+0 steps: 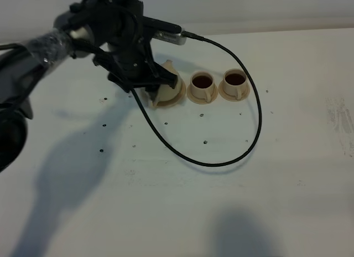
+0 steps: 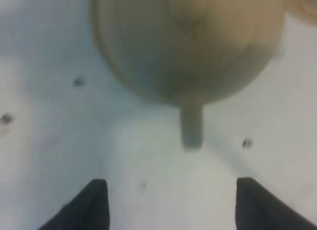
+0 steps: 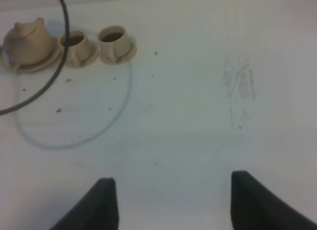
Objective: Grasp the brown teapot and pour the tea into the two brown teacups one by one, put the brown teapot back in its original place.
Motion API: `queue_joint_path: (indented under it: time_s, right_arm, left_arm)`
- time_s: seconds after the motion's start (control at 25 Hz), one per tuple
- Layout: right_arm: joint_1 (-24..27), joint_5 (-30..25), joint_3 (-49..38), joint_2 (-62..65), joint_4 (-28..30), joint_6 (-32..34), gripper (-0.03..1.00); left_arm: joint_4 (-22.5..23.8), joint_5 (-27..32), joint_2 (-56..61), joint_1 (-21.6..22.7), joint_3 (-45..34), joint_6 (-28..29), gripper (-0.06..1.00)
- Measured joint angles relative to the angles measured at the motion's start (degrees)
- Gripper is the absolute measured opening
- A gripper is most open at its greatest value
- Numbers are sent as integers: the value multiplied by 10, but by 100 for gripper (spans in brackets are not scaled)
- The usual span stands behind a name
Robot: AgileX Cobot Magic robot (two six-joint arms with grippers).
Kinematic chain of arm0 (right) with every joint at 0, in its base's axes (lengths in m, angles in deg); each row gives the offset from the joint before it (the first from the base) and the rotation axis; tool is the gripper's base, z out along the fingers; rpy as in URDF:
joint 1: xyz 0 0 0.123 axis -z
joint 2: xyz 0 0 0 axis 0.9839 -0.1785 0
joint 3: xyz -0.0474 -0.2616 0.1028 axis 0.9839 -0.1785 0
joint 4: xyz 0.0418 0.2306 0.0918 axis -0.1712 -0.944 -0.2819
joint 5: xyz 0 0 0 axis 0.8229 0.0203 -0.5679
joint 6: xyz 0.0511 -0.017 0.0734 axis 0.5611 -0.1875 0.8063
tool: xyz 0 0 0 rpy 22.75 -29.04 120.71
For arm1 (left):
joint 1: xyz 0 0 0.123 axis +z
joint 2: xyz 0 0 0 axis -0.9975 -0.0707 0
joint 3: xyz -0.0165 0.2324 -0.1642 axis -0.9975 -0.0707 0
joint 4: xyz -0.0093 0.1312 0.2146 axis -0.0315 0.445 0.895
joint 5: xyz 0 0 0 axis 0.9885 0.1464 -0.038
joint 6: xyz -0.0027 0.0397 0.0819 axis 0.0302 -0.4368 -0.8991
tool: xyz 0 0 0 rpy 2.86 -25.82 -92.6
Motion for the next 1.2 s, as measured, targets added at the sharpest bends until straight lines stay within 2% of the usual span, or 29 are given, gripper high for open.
queue_joint_path:
  time_s: [0.16, 0.28, 0.4, 0.52, 0.84, 1.2]
  right_arm:
    - [0, 0, 0, 0, 0, 0, 52]
    - [0, 0, 0, 0, 0, 0, 52]
    - [0, 0, 0, 0, 0, 0, 52]
    - [0, 0, 0, 0, 0, 0, 52]
    - [0, 0, 0, 0, 1, 0, 52]
    - [0, 0, 0, 0, 1, 0, 52]
  left_arm:
    - [33, 72, 39, 0, 0, -1, 55]
    - [37, 73, 72, 0, -14, -2, 55]
    - [25, 73, 119, 0, -59, -2, 56]
    - [6, 73, 175, 0, -138, -3, 56]
    - [11, 73, 382, 0, -349, 9, 56]
    - [-33, 70, 615, 0, -552, -16, 56]
